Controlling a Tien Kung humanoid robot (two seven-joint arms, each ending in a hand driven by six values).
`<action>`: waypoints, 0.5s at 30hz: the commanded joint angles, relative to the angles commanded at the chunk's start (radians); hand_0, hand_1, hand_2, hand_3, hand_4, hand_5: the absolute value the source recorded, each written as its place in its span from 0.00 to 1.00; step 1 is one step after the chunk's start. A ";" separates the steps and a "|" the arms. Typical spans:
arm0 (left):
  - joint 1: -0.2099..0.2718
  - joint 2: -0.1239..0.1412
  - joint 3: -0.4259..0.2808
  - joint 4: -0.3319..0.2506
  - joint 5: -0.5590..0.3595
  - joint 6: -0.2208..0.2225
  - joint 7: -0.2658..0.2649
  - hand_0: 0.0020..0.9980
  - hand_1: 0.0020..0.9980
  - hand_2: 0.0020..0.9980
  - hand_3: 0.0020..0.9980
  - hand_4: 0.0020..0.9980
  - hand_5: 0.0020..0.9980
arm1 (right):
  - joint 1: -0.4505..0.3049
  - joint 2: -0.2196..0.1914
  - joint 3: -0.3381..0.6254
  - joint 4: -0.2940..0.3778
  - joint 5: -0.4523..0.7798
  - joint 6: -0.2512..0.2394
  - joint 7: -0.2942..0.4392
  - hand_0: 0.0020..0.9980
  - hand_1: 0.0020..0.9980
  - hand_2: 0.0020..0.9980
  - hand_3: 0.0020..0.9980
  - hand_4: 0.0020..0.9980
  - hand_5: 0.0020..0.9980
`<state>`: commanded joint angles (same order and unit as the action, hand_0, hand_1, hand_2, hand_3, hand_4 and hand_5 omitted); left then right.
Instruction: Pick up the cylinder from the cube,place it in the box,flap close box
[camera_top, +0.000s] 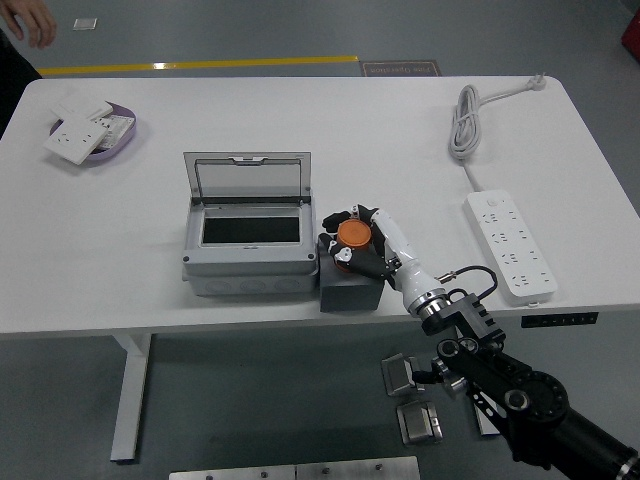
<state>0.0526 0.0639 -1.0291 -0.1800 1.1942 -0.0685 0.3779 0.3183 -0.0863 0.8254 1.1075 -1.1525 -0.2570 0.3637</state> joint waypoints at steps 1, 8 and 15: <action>0.000 0.000 0.000 0.000 0.000 0.000 0.000 0.59 0.63 0.55 0.55 0.62 0.29 | 0.000 0.000 0.000 0.000 0.000 0.000 0.000 0.66 0.59 0.52 0.50 0.55 0.00; 0.000 0.000 -0.002 0.000 -0.003 0.004 -0.006 0.59 0.63 0.55 0.55 0.62 0.29 | 0.001 0.002 -0.003 -0.003 0.007 -0.006 0.001 0.58 0.56 0.49 0.46 0.39 0.00; -0.002 0.000 -0.005 0.000 -0.004 0.008 -0.011 0.59 0.63 0.55 0.55 0.62 0.29 | 0.006 0.006 -0.005 -0.005 0.008 -0.014 -0.002 0.54 0.54 0.48 0.44 0.24 0.00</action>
<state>0.0508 0.0642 -1.0337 -0.1800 1.1904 -0.0601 0.3666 0.3246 -0.0804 0.8202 1.1022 -1.1446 -0.2708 0.3615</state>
